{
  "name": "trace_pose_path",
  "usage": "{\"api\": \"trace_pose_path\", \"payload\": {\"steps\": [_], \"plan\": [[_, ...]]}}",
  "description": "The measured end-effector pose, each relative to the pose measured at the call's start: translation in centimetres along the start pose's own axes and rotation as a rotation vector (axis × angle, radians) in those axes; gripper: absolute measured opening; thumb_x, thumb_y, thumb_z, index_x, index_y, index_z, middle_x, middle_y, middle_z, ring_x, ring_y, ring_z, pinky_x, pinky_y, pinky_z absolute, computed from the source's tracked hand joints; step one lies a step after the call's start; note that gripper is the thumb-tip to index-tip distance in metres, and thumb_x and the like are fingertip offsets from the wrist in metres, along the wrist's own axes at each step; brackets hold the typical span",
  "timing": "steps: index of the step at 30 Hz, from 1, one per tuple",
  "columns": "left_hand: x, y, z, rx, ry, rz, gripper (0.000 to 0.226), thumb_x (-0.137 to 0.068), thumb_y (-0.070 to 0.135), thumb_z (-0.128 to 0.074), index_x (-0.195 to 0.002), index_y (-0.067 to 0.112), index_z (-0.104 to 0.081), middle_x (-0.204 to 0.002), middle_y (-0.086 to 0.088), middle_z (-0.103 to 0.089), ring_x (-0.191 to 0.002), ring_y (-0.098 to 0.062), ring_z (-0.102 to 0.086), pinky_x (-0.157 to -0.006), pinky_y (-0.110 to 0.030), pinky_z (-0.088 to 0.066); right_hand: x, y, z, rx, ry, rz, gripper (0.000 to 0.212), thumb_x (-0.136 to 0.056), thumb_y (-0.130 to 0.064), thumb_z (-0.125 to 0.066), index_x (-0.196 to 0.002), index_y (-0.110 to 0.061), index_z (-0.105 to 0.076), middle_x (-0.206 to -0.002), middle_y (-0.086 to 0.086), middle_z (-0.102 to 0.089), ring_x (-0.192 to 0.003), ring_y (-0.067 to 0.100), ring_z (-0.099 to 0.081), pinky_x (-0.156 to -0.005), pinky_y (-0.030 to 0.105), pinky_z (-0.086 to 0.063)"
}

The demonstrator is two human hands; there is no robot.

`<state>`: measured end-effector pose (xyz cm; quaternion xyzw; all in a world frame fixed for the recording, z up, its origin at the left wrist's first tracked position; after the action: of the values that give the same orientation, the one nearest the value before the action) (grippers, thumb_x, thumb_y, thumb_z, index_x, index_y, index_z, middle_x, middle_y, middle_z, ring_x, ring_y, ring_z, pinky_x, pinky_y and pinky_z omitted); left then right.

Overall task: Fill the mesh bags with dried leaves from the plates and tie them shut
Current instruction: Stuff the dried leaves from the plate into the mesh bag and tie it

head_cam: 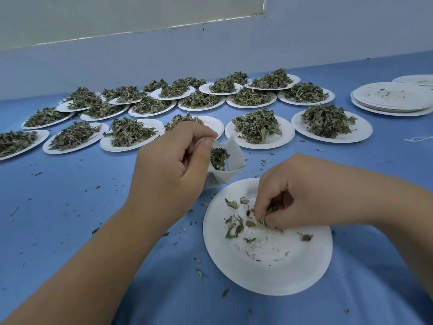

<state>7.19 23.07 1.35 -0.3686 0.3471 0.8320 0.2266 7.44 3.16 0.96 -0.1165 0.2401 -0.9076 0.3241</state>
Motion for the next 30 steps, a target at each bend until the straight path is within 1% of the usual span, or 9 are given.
{"api": "trace_pose_path", "payload": {"steps": [2,4,6,9,14,18,24,28,30], "plan": [[0.0,0.2,-0.1,-0.018,-0.015,-0.012,0.016,-0.095,0.019,-0.052,-0.099,0.015,-0.067,-0.058,0.000,-0.051,-0.056,-0.016,-0.046,-0.049,-0.015,-0.033,0.2,0.1,0.9,-0.104,0.035,0.031,0.015,-0.077,-0.025,-0.073,-0.081,-0.039,-0.075,-0.085,-0.018,-0.071,-0.073,0.000,-0.064,-0.069,0.022,-0.054],[0.0,0.3,-0.3,-0.017,-0.040,-0.014,0.016,-0.095,0.018,-0.053,-0.098,0.014,-0.068,-0.058,0.003,-0.050,-0.055,-0.014,-0.046,-0.049,-0.016,-0.034,0.4,0.0,1.7,-0.232,0.123,0.100,0.012,-0.075,-0.026,-0.076,-0.081,-0.037,-0.076,-0.084,-0.009,-0.072,-0.073,0.008,-0.066,-0.069,0.028,-0.055],[0.1,0.5,-0.5,0.026,-0.070,0.005,0.014,-0.093,0.015,-0.054,-0.096,0.014,-0.068,-0.056,0.000,-0.048,-0.053,-0.014,-0.044,-0.048,-0.016,-0.033,0.4,-0.3,2.0,-0.360,0.247,0.197,0.009,-0.073,-0.030,-0.079,-0.081,-0.033,-0.077,-0.082,-0.001,-0.072,-0.074,0.017,-0.067,-0.068,0.034,-0.056],[0.2,0.8,-0.9,0.096,-0.099,0.046,0.013,-0.091,0.015,-0.056,-0.093,0.015,-0.069,-0.054,-0.006,-0.048,-0.052,-0.015,-0.045,-0.048,-0.012,-0.032,0.2,-1.0,1.4,-0.454,0.420,0.286,0.011,-0.072,-0.026,-0.078,-0.083,-0.029,-0.077,-0.082,0.001,-0.069,-0.073,0.022,-0.065,-0.067,0.033,-0.055],[0.4,1.0,-1.5,0.181,-0.107,0.118,0.014,-0.089,0.017,-0.056,-0.090,0.015,-0.069,-0.054,-0.008,-0.047,-0.050,-0.011,-0.042,-0.051,-0.009,-0.030,-0.6,-1.5,0.2,-0.138,0.634,0.251,0.014,-0.076,-0.013,-0.078,-0.086,-0.022,-0.075,-0.079,-0.007,-0.066,-0.071,0.015,-0.064,-0.067,0.030,-0.054],[0.5,1.0,-1.7,0.234,-0.114,0.168,0.013,-0.089,0.015,-0.057,-0.089,0.017,-0.070,-0.053,-0.006,-0.044,-0.051,-0.013,-0.042,-0.051,-0.009,-0.031,-0.5,-1.9,0.0,0.072,0.756,0.230,0.016,-0.075,-0.018,-0.080,-0.088,-0.019,-0.072,-0.077,-0.007,-0.063,-0.067,0.010,-0.060,-0.064,0.029,-0.050],[0.5,0.9,-1.5,0.300,-0.113,0.224,0.016,-0.092,0.011,-0.059,-0.085,0.022,-0.068,-0.054,-0.009,-0.045,-0.047,-0.004,-0.037,-0.050,-0.008,-0.032,-0.6,-2.2,-0.4,0.170,0.778,0.317,0.010,-0.077,-0.009,-0.079,-0.081,-0.010,-0.069,-0.082,0.001,-0.061,-0.070,0.013,-0.057,-0.062,0.030,-0.050],[0.4,1.0,-1.5,0.300,-0.115,0.227,0.015,-0.091,0.010,-0.059,-0.086,0.019,-0.068,-0.052,-0.008,-0.042,-0.046,-0.004,-0.036,-0.050,-0.007,-0.031,-0.6,-2.2,-0.5,0.184,0.802,0.333,0.010,-0.079,-0.005,-0.077,-0.079,-0.010,-0.069,-0.083,0.000,-0.060,-0.072,0.009,-0.055,-0.064,0.023,-0.048],[0.4,1.0,-1.6,0.298,-0.120,0.230,0.013,-0.091,0.011,-0.059,-0.086,0.017,-0.069,-0.052,-0.007,-0.043,-0.046,-0.005,-0.037,-0.051,-0.006,-0.031,-0.7,-2.3,-0.8,0.195,0.809,0.349,0.008,-0.079,-0.005,-0.076,-0.079,-0.009,-0.069,-0.082,0.002,-0.060,-0.071,0.014,-0.057,-0.063,0.028,-0.050]]}}
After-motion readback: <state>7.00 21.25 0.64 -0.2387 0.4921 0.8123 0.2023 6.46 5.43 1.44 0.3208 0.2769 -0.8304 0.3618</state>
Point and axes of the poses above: each hand's wrist, its own x-axis away from the middle knuckle, its own z-axis out of the back of the hand, y = z × x, the point moved 2 cm from there along -x, towards the middle knuckle
